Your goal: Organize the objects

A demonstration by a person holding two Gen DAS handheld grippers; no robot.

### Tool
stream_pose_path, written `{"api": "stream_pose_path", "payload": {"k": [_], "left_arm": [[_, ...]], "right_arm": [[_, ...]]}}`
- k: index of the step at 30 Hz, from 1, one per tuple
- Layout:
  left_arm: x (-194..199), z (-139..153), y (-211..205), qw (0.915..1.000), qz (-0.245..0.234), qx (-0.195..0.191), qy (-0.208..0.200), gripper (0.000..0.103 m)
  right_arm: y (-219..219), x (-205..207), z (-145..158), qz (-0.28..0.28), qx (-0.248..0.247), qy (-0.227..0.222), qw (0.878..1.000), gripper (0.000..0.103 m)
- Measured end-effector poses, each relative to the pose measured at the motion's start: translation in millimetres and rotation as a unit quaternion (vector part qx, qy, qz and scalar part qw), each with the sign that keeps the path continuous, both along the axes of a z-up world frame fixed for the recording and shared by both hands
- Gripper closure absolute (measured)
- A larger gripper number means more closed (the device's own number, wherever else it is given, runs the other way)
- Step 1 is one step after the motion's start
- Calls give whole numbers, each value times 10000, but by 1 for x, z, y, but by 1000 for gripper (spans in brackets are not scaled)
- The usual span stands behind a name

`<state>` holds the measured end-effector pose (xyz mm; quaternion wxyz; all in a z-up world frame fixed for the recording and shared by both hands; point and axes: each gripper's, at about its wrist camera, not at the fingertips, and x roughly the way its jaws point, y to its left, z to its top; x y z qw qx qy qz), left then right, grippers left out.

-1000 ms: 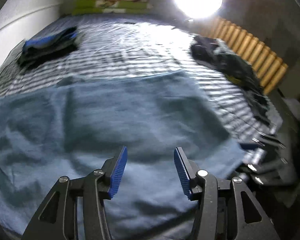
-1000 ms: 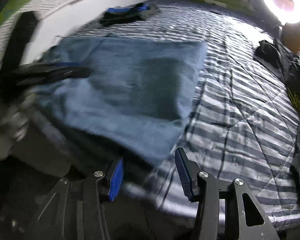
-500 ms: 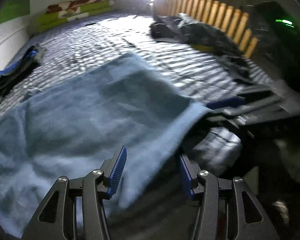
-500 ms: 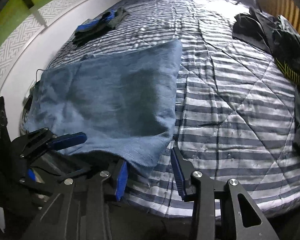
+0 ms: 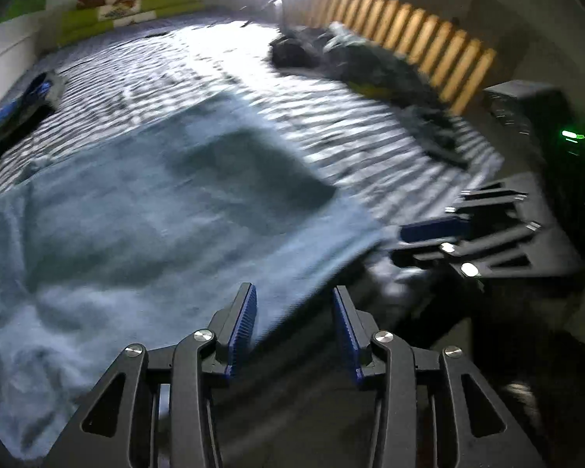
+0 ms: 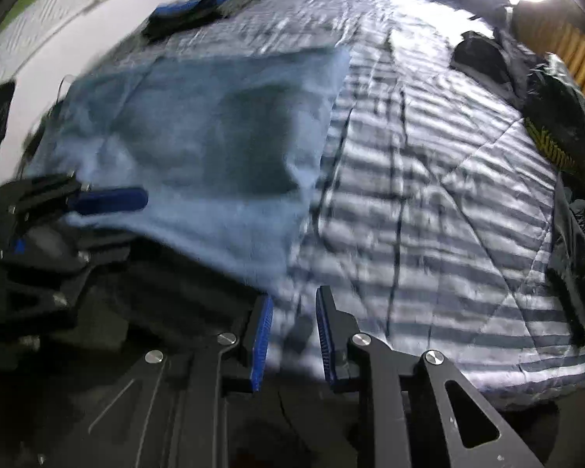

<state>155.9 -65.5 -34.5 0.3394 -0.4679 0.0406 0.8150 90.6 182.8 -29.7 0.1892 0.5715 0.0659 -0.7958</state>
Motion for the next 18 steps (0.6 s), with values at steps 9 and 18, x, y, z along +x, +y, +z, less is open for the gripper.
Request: {"api": "stream_pose_path", "payload": {"k": [9, 18], "left_arm": [[-30, 1, 14, 9969, 332, 715, -72, 58], [-15, -40, 75, 9994, -280, -30, 181, 46]], "right_arm": [[11, -53, 49, -346, -1285, 570, 9895, 82], [-19, -161, 7, -152, -1411, -95, 9898, 82]]}}
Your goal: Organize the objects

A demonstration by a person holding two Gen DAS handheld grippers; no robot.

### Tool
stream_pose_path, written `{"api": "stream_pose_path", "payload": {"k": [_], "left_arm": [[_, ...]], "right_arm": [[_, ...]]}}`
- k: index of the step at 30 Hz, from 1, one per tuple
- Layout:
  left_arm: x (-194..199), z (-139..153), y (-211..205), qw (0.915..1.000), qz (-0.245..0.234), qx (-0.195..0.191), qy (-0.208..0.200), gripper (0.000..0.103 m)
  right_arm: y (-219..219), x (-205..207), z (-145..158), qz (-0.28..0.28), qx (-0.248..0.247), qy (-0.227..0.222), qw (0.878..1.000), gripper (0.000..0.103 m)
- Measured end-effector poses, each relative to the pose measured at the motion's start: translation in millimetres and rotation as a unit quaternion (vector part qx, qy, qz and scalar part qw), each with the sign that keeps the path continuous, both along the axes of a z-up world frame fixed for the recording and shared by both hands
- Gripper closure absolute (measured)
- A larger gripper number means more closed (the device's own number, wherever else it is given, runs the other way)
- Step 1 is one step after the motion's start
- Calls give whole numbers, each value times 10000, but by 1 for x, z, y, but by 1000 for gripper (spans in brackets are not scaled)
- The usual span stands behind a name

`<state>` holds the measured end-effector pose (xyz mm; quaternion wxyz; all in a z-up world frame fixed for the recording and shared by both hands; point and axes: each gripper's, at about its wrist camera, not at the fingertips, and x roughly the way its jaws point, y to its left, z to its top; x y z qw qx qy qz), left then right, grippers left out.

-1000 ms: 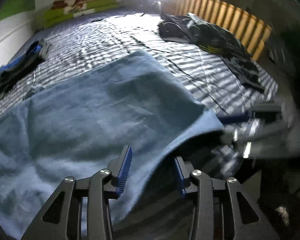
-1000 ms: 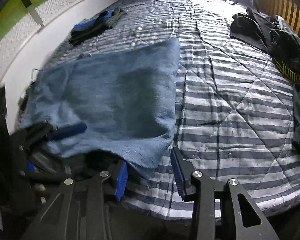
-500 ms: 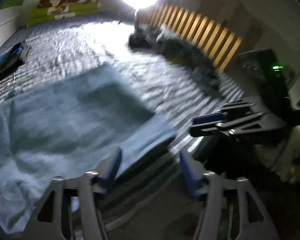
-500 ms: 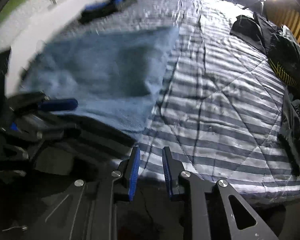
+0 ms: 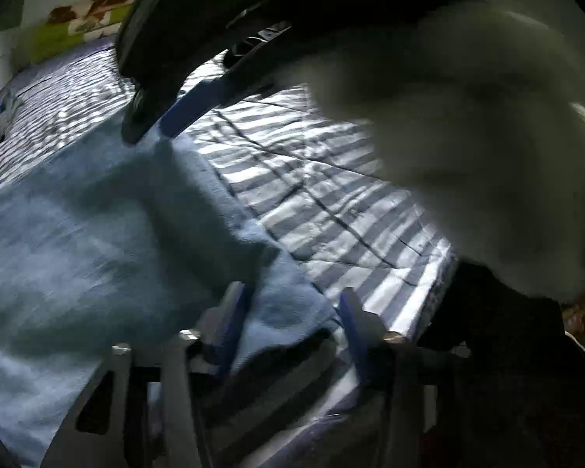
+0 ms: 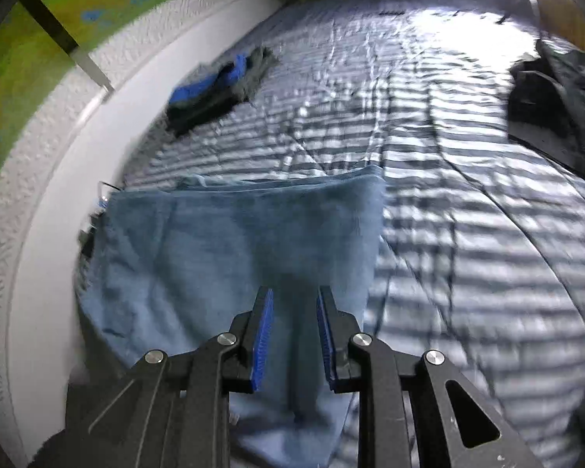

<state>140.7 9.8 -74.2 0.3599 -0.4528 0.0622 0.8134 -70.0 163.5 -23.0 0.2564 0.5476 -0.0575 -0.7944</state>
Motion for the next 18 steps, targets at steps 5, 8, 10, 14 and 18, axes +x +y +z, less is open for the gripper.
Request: {"api": "stream_pose_path", "payload": {"k": [5, 8, 10, 14, 18], "left_arm": [[2, 2, -1, 9999, -111, -26, 13, 46], [4, 14, -16, 9987, -83, 406, -297, 45], [11, 29, -33, 9972, -67, 684, -288, 45], [25, 62, -93, 9944, 503, 907, 184, 43], [27, 63, -170, 9824, 1721, 395, 608, 42]], "right_arm": [[20, -40, -29, -644, 139, -161, 9977, 102], [38, -29, -17, -846, 208, 37, 9962, 91], [55, -18, -14, -926, -77, -64, 9956, 87], [77, 20, -21, -893, -548, -429, 9936, 75], [69, 56, -34, -744, -811, -719, 9913, 74]]}}
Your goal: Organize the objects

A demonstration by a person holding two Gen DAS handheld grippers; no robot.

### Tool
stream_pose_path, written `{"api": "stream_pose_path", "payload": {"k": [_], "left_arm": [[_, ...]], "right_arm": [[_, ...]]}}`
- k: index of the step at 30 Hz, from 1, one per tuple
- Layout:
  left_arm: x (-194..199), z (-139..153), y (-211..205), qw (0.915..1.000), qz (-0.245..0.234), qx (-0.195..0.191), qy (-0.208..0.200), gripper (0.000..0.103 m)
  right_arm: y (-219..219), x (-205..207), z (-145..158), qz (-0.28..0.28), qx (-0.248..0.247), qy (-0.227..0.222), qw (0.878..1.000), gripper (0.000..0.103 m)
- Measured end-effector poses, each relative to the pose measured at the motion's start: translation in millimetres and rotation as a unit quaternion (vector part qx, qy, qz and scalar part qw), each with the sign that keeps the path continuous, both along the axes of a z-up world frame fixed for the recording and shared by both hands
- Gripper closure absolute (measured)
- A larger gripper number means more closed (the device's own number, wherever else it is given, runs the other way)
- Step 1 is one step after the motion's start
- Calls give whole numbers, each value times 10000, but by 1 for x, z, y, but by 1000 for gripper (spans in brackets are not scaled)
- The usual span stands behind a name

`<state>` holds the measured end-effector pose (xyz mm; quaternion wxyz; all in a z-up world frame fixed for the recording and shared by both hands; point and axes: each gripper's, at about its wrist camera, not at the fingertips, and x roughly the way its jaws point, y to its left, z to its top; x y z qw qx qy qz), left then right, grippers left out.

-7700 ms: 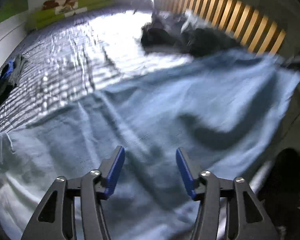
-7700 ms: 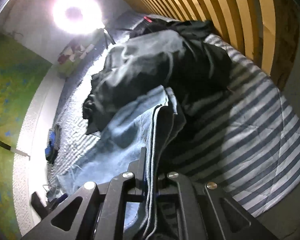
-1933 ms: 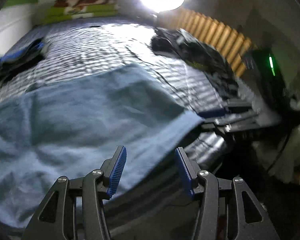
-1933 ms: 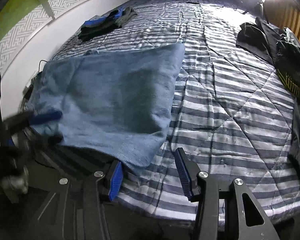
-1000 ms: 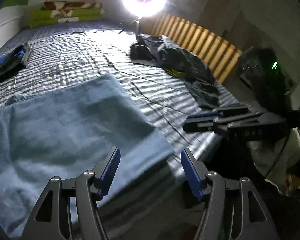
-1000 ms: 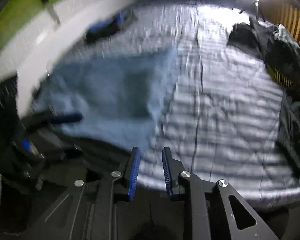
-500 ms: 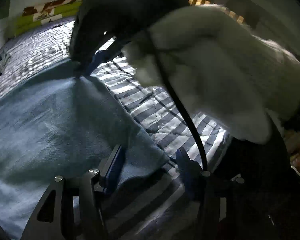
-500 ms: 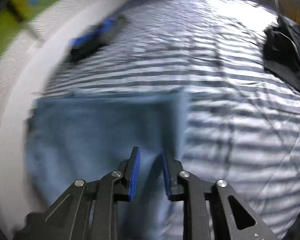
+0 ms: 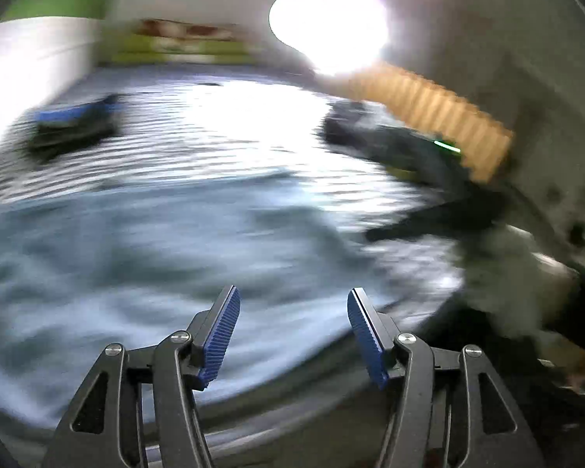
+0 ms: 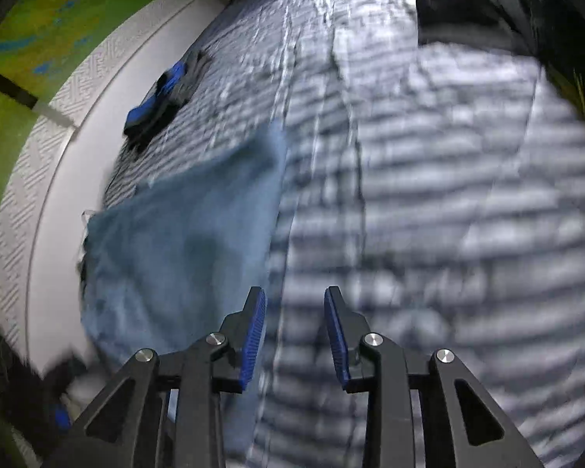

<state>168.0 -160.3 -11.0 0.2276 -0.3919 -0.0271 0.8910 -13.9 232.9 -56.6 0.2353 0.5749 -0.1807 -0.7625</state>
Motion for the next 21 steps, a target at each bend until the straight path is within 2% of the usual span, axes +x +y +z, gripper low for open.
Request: {"api": "stream_pose_path", "payload": {"k": [2, 4, 5, 6, 7, 10, 12, 15, 18, 21], "left_arm": [[-10, -22, -37, 9965, 707, -263, -348, 39], [-15, -56, -66, 9875, 1119, -378, -1046, 41], [-7, -63, -78, 9885, 1108, -129, -1024, 43], [0, -59, -82, 9899, 1092, -41, -905, 40], [3, -53, -85, 9905, 1022, -19, -919, 39], [-1, -26, -89, 9919, 1153, -111, -530, 33], [-28, -8, -88, 9913, 1250, -78, -413, 32], [-70, 2, -84, 9916, 1257, -133, -261, 32], [-98, -16, -89, 9891, 1320, -62, -653, 33], [-108, -52, -88, 9855, 1288, -356, -1043, 33]], "right_arm": [[-12, 6, -4, 101, 249, 13, 9996, 75], [-24, 10, 7, 214, 837, 282, 9959, 75], [-28, 9, 15, 192, 997, 411, 9940, 75], [-31, 6, 30, 182, 997, 566, 9932, 75], [-34, 4, 40, 210, 951, 647, 9931, 75], [-60, -16, 78, 600, 745, 917, 9912, 74], [-90, -39, 94, 880, 658, 1031, 9886, 74], [-133, -74, 99, 1282, 396, 993, 9860, 74], [-190, -112, 86, 1731, -75, 591, 9831, 74], [-239, -142, 61, 2079, -295, 265, 9774, 74]]}}
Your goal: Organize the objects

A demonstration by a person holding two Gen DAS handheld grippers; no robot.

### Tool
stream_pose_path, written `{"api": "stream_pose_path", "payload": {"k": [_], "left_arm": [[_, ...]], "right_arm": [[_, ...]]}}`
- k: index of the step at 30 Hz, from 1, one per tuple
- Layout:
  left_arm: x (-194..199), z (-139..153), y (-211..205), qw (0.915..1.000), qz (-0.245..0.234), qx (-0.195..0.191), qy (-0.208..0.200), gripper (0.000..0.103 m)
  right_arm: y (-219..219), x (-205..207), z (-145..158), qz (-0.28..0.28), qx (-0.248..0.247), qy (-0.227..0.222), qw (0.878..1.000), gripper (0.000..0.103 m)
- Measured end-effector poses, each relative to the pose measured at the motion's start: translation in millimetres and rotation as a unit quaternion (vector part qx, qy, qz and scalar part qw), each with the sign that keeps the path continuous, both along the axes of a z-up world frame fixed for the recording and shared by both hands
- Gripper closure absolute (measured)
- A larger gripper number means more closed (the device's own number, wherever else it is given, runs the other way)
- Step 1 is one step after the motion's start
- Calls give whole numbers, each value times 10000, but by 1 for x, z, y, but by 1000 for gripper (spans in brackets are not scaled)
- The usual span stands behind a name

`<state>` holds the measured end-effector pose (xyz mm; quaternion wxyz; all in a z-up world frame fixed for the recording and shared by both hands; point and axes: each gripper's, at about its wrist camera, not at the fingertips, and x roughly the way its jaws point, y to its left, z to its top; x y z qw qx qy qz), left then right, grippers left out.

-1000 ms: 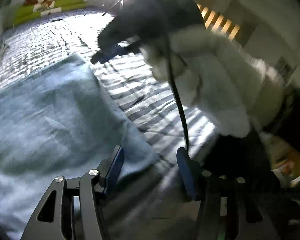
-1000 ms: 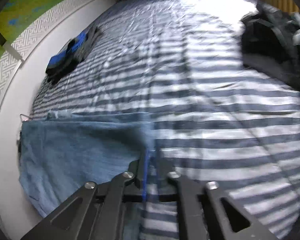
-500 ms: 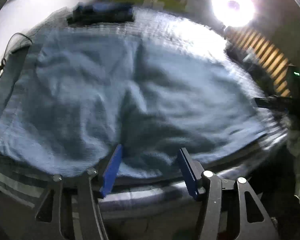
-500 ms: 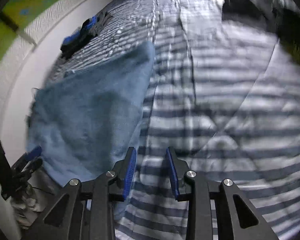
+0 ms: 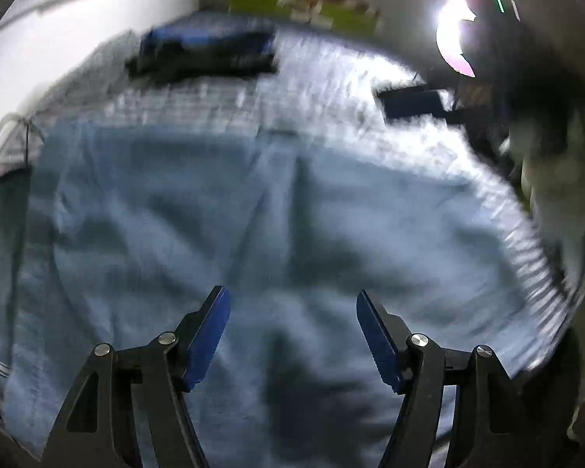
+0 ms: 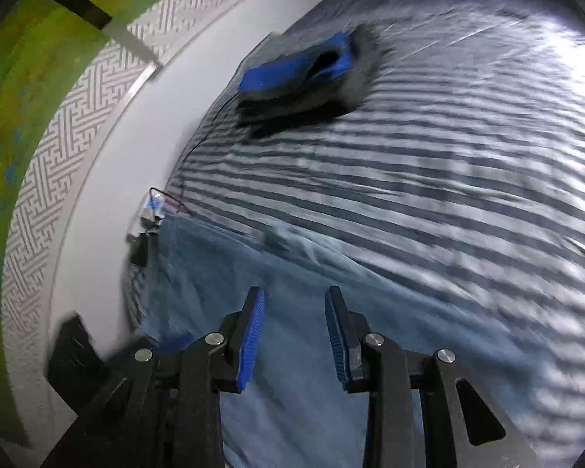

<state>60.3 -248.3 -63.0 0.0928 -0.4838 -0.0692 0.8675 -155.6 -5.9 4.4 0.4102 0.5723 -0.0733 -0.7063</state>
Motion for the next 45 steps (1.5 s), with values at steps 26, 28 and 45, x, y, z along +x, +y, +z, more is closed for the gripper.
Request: {"api": "stream_pose_path", "payload": {"k": [26, 28, 45], "left_arm": [[12, 9, 3, 9994, 8, -9, 341, 22], [18, 12, 5, 9992, -10, -66, 397, 23], [52, 4, 33, 9935, -366, -867, 640, 22]], "right_arm": [[210, 115, -44, -1776, 492, 39, 9829, 62], [216, 127, -57, -1818, 365, -251, 9823, 61], [197, 153, -55, -1916, -265, -512, 9798, 94]]}}
